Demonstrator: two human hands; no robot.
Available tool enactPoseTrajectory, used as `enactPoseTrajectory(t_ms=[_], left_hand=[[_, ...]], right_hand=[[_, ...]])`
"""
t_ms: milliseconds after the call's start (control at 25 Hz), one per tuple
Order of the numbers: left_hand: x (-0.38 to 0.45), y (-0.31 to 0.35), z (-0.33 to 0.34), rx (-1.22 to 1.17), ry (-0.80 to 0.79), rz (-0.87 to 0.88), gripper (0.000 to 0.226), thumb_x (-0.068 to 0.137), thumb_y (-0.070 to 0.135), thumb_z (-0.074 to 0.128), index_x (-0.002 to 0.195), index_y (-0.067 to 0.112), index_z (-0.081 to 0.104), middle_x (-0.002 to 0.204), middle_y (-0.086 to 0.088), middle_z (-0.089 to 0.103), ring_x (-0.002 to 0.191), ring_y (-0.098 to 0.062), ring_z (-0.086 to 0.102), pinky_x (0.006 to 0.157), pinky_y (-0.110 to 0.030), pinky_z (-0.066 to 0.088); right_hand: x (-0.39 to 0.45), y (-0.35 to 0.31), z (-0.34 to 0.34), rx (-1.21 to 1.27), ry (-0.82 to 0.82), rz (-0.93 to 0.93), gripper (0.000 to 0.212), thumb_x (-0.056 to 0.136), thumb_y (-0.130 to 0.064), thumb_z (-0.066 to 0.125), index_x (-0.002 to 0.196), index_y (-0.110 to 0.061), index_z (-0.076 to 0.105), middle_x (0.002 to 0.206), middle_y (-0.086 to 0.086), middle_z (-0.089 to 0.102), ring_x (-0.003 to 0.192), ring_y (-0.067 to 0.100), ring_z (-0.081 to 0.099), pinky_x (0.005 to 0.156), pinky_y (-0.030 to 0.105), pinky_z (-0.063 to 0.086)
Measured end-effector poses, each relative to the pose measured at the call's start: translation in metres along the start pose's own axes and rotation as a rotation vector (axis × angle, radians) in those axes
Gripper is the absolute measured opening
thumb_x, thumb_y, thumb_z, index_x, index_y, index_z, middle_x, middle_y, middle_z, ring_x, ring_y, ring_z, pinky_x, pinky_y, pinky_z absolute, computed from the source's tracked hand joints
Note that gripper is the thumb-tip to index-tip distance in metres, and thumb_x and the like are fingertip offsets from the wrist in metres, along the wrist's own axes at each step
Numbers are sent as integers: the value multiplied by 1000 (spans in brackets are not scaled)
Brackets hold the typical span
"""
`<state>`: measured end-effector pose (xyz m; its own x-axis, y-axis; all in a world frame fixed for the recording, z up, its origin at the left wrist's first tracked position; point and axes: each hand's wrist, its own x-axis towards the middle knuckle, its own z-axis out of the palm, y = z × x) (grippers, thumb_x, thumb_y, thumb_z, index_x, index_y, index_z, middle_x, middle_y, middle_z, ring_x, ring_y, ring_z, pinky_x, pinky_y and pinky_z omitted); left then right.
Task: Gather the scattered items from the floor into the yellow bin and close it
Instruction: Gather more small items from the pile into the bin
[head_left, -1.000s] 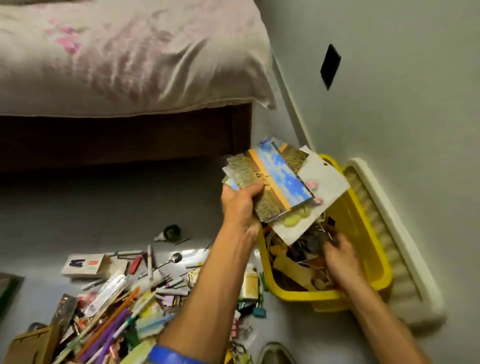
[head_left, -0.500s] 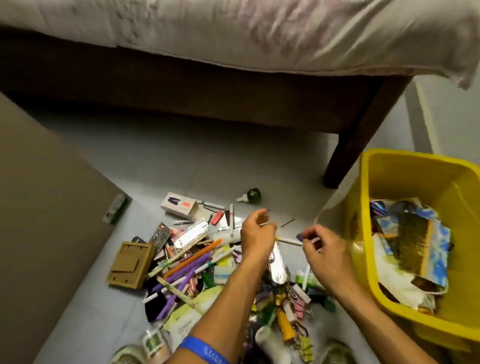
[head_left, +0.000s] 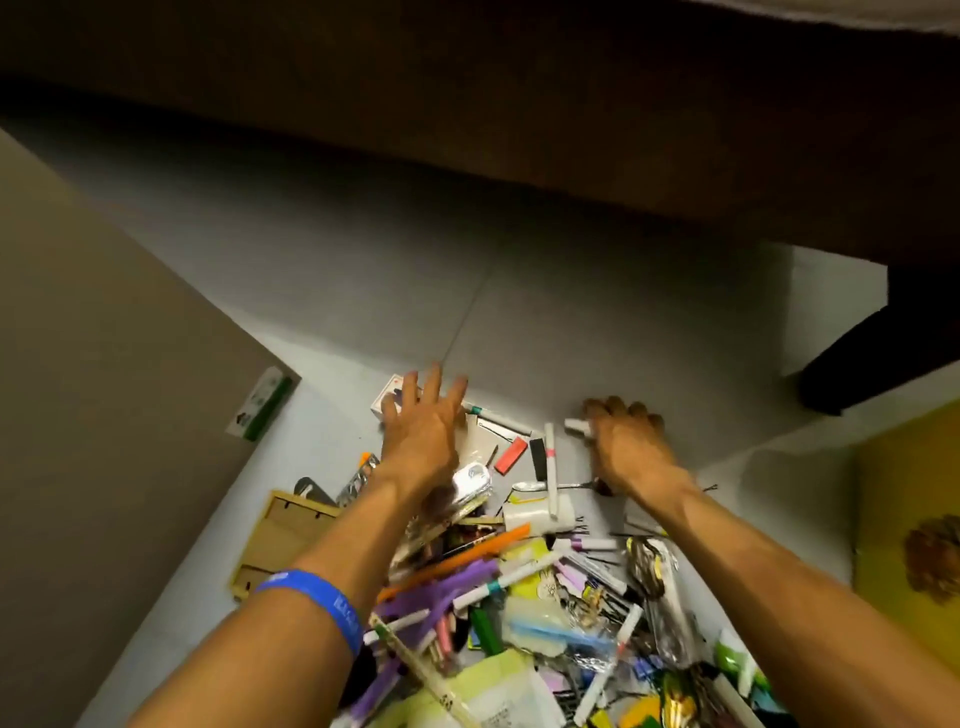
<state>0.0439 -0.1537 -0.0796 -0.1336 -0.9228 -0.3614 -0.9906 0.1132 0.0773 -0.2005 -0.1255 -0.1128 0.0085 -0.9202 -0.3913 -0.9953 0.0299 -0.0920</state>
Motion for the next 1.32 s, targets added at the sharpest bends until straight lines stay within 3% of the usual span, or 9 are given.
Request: enactPoseTrajectory(t_ms=[120, 240, 400, 480, 600, 760, 880, 1200, 1320], left_hand=[[14, -23, 10, 286, -123, 127, 81, 83, 41, 69, 150, 26, 26, 149, -12, 37, 142, -34, 27, 115, -61, -3], [10, -29, 14, 70, -85, 102, 67, 75, 59, 64, 130, 25, 45, 120, -5, 56, 112, -27, 53, 114, -50, 22], [-8, -26, -7, -526, -42, -76, 58, 56, 70, 69, 98, 31, 54, 90, 11, 63, 76, -11, 62, 64, -31, 52], [-24, -25, -11, -769, -273, -150, 57, 51, 66, 76, 92, 29, 63, 87, 12, 67, 71, -7, 67, 58, -25, 54], [-49, -21, 4, -607, -613, -125, 60, 48, 59, 85, 92, 27, 58, 94, 17, 57, 74, -4, 62, 52, -20, 47], [-60, -5, 34, -666, -534, -153, 59, 42, 51, 89, 89, 30, 62, 90, 15, 65, 79, -8, 64, 62, -26, 57], [-78, 9, 49, -863, -485, -163, 52, 44, 43, 89, 91, 31, 69, 83, 11, 74, 73, -7, 70, 69, -31, 61], [-129, 18, -16, -1428, -60, -222, 42, 65, 31, 87, 101, 20, 69, 84, 1, 75, 72, -17, 73, 60, -29, 56], [-141, 48, -66, -1689, 27, -184, 30, 66, 30, 80, 90, 16, 67, 75, -3, 68, 71, -24, 65, 71, -41, 55]], right_hand=[[-17, 4, 21, 300, 9, 104, 11, 96, -20, 46, 105, -17, 50, 95, 8, 64, 80, 21, 59, 72, 37, 52], [-18, -12, 22, 655, 44, 213, 12, 96, -31, 52, 98, -20, 52, 91, 2, 63, 76, 16, 59, 65, 37, 53], [-16, -55, 23, 547, -160, 88, 44, 80, -55, 67, 104, -24, 49, 87, -6, 58, 73, 13, 56, 52, 27, 38], [-20, -67, 26, 386, -225, 39, 36, 80, -42, 68, 105, -21, 52, 87, -2, 60, 73, 16, 57, 57, 30, 44], [-32, -59, 21, 487, -323, 23, 14, 83, -32, 61, 96, -28, 59, 87, -3, 63, 75, 15, 60, 65, 32, 52], [-66, -47, 21, 490, -555, -131, 39, 81, -40, 67, 117, -38, 53, 111, -9, 64, 86, 9, 63, 70, 27, 49], [-92, -57, 39, 392, -449, -194, 46, 82, -46, 62, 125, -38, 49, 121, -3, 65, 91, 16, 60, 71, 30, 47], [-139, -4, -16, 1358, -422, 102, 29, 88, -34, 68, 112, -21, 58, 99, 9, 68, 71, 9, 68, 57, 21, 53], [-173, 23, -52, 1611, -342, 154, 39, 82, -36, 70, 110, -11, 63, 83, 3, 70, 62, 9, 64, 51, 22, 51]])
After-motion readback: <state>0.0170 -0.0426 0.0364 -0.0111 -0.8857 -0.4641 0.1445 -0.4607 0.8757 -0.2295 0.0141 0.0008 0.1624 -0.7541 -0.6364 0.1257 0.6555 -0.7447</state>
